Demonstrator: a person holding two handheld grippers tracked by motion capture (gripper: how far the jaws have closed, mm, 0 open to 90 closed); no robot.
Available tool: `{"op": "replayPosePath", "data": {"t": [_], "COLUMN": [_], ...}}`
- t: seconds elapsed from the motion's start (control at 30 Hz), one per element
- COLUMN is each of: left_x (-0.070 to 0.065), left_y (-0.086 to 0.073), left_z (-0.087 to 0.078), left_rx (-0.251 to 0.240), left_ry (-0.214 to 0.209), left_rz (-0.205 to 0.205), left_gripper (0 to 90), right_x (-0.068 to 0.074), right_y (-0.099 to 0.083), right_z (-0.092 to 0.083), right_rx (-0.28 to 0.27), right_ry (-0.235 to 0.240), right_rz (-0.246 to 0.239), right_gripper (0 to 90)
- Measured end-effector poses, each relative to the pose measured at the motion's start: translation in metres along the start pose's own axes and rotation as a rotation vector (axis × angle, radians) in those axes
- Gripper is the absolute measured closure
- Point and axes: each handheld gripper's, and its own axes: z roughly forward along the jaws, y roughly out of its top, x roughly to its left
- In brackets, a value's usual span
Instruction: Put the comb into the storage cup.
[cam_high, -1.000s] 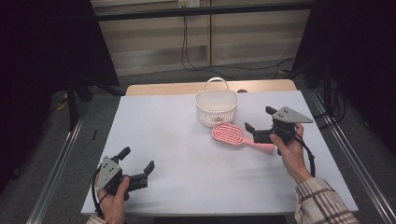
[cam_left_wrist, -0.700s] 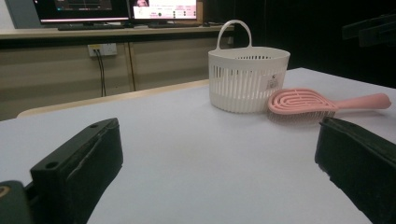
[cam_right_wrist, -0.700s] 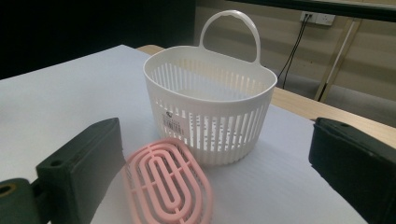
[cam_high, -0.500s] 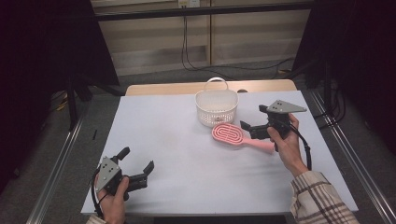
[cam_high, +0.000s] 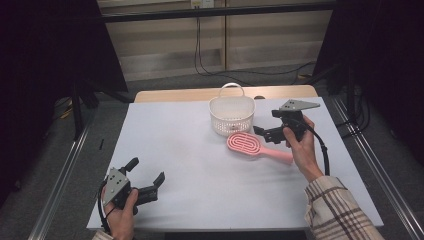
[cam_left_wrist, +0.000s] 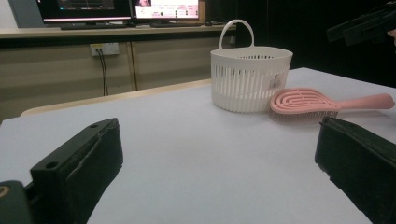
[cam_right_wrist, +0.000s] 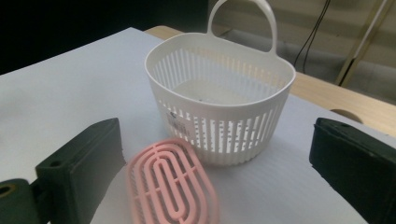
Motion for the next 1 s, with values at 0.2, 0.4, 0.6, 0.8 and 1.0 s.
{"op": "replayPosePath", "data": {"t": [0.2, 0.4, 0.6, 0.8, 1.0], "left_x": [0.0, 0.0, 0.0, 0.0, 0.0], "left_y": [0.0, 0.0, 0.0, -0.001, -0.001], "left_z": [0.001, 0.0, 0.001, 0.001, 0.002], "left_rx": [0.004, 0.004, 0.008, 0.011, 0.012], "left_ry": [0.002, -0.002, -0.002, 0.0, 0.001], "left_rz": [-0.007, -0.008, -0.003, -0.006, -0.003], "left_gripper": [1.1, 1.1, 1.1, 1.1, 1.1], "right_x": [0.001, -0.001, 0.002, 0.003, 0.006], "right_y": [0.006, 0.011, 0.008, 0.006, 0.004], "right_z": [0.005, 0.014, 0.028, 0.035, 0.043], "right_rx": [0.072, 0.141, 0.205, 0.236, 0.317], "right_ry": [0.028, 0.123, 0.139, 0.055, 0.101], "right_rz": [-0.043, -0.041, -0.056, -0.107, -0.136], "right_gripper": [4.2, 3.7, 5.3, 11.4, 8.0]}}
